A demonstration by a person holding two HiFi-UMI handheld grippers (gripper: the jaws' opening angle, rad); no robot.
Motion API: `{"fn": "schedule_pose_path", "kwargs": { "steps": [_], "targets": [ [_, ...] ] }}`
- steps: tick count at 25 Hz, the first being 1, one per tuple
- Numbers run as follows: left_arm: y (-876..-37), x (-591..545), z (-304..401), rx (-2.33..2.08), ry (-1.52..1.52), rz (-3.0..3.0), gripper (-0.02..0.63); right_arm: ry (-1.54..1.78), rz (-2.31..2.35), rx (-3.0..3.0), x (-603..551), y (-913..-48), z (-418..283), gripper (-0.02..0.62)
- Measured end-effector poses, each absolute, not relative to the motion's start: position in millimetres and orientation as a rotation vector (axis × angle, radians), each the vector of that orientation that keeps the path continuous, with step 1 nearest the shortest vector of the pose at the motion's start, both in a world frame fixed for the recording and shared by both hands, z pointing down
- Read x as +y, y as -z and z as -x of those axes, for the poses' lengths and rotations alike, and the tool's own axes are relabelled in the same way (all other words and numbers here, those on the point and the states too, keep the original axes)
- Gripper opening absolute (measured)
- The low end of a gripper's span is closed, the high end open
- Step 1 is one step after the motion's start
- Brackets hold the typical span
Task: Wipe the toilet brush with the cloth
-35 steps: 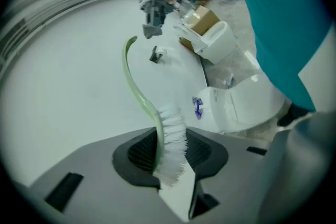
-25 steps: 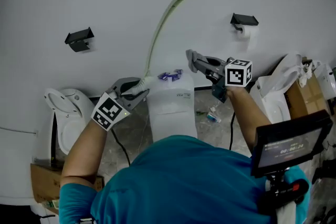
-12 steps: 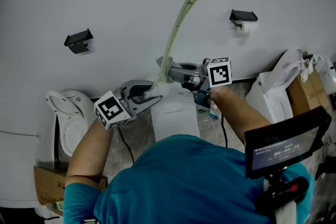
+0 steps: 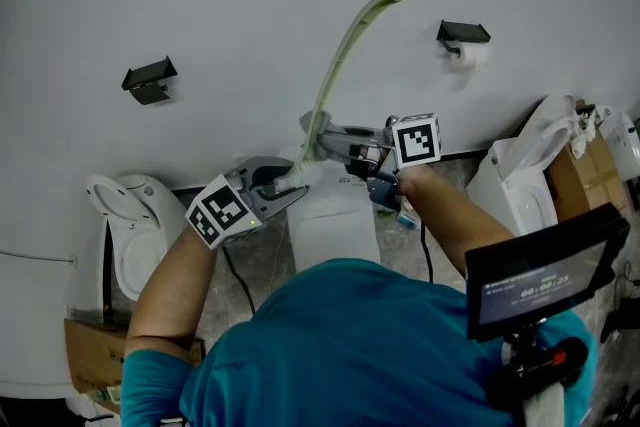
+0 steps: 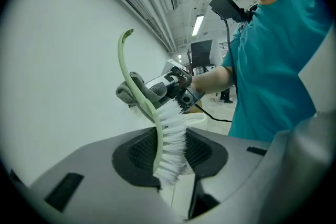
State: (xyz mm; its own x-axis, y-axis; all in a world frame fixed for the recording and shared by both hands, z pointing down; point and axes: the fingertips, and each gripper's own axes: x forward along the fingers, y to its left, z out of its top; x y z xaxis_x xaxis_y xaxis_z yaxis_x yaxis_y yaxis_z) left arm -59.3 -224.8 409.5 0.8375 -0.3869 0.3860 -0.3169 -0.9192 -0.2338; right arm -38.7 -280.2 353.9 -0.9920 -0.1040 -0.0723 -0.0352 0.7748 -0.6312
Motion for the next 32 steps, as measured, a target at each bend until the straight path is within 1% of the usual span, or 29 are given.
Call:
{"fn": "schedule_pose_path", "kwargs": {
  "steps": [14, 32],
  "targets": [
    [-430, -229, 64, 0.575, 0.810, 2.803, 0.135, 1.014, 0.178, 2.857, -292, -351, 33, 0.046],
    [-437, -226, 65, 0.558, 0.838, 2.817, 0.133, 0.956, 0.204, 2.771, -308, -320, 16, 0.046]
  ]
}}
